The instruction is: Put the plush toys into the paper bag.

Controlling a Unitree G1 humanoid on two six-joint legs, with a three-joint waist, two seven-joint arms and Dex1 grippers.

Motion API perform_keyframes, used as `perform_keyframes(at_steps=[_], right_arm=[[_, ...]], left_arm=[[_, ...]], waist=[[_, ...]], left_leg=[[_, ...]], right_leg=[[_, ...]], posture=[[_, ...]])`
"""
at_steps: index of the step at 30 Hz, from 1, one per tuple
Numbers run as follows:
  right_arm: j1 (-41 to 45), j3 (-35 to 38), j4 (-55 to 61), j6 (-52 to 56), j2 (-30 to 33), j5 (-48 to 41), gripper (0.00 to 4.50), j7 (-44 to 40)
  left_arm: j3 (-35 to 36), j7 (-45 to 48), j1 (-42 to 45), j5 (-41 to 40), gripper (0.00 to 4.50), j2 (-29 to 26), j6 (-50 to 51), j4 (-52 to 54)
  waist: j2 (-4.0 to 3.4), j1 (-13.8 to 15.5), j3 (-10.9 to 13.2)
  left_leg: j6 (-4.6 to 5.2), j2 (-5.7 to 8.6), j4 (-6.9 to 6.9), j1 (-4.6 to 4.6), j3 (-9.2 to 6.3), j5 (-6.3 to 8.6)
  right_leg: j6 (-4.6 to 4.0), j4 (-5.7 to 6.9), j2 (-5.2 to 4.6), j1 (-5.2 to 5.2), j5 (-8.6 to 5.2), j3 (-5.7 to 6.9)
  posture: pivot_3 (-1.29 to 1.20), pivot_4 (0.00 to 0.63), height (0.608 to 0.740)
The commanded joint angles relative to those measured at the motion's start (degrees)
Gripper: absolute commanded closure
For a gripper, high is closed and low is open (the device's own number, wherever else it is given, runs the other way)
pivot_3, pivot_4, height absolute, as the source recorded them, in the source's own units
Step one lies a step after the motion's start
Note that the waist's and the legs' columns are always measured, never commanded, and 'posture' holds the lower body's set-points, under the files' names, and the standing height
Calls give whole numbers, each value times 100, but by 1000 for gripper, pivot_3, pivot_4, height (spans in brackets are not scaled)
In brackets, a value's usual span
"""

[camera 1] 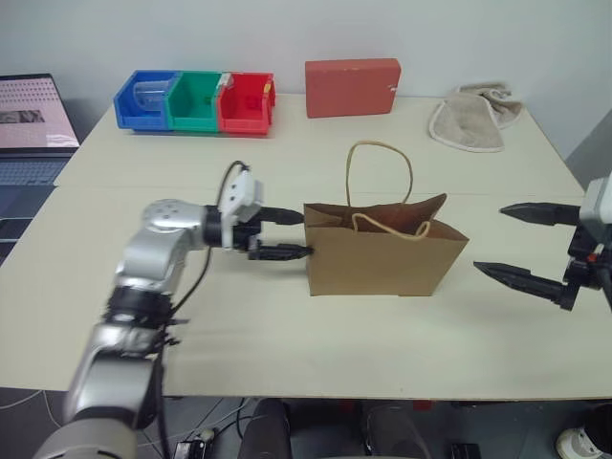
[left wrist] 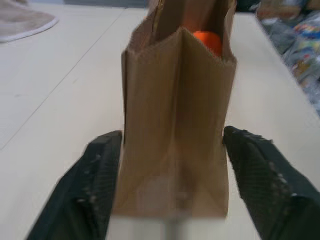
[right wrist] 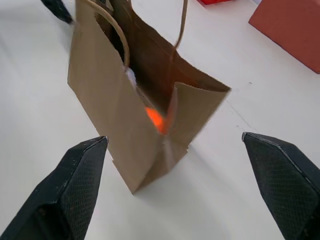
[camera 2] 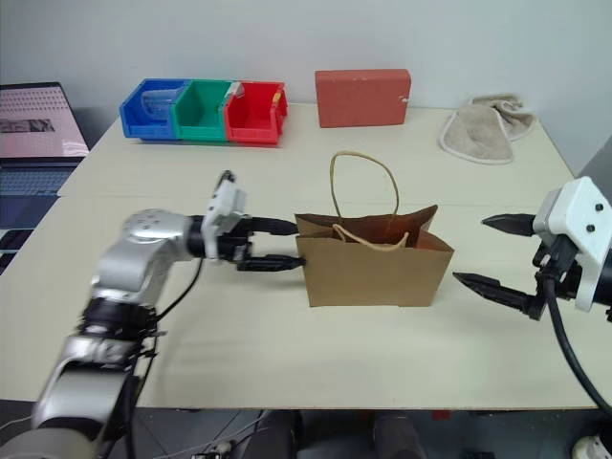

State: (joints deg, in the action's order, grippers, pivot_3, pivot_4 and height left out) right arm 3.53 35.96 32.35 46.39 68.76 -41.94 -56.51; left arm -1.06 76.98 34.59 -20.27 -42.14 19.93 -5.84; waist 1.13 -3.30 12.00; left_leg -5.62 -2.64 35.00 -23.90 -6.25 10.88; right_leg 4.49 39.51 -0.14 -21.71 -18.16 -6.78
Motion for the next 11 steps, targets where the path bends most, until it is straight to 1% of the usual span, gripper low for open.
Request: perform_keyframes(at_steps=[1,3,4,5,8,11], right_arm=[[57,158,-756,-600,397,388,0,-767],[51,202,-1245,-973,623,660,0,-1199],[60,209,-1418,-1110,696,756,0,-1350],[135,179,-1679,-1241,793,814,0,-1502],[332,45,-2076,-1443,899,871,0,-1714],[674,-338,-2235,-1548,922,872,0,-1729]], left_arm=[[593,-165,-434,-134,606,-829,593,905],[1007,-166,-933,-252,606,-1335,879,1284],[1178,-177,-1116,-307,606,-1482,939,1398],[1520,-268,-1359,-386,606,-1627,1085,1513],[1982,-455,-1716,-566,606,-1793,1319,1689],[1998,-550,-1947,-517,606,-1854,1251,1750]], waist=[[-1,-1,1],[-1,-1,1],[-3,-1,2],[-3,0,2],[-4,22,3],[-5,18,3]], left_leg=[[0,0,-1,-1,1,0],[0,0,-3,1,5,0],[0,0,-3,0,6,0],[0,-1,-6,0,11,1],[0,-1,-6,2,13,1],[0,-3,-4,3,19,1]], right_leg=[[0,-2,0,-3,-1,-1],[1,-5,-1,-1,-1,-2],[1,-10,-2,-2,-2,-3],[1,-13,-4,-2,-2,-6],[-1,-20,-6,1,-3,-5],[2,-34,-6,5,-6,-8]], posture=[[0,150,740],[0,150,740],[0,150,740],[0,150,740],[0,150,740],[0,150,740]])
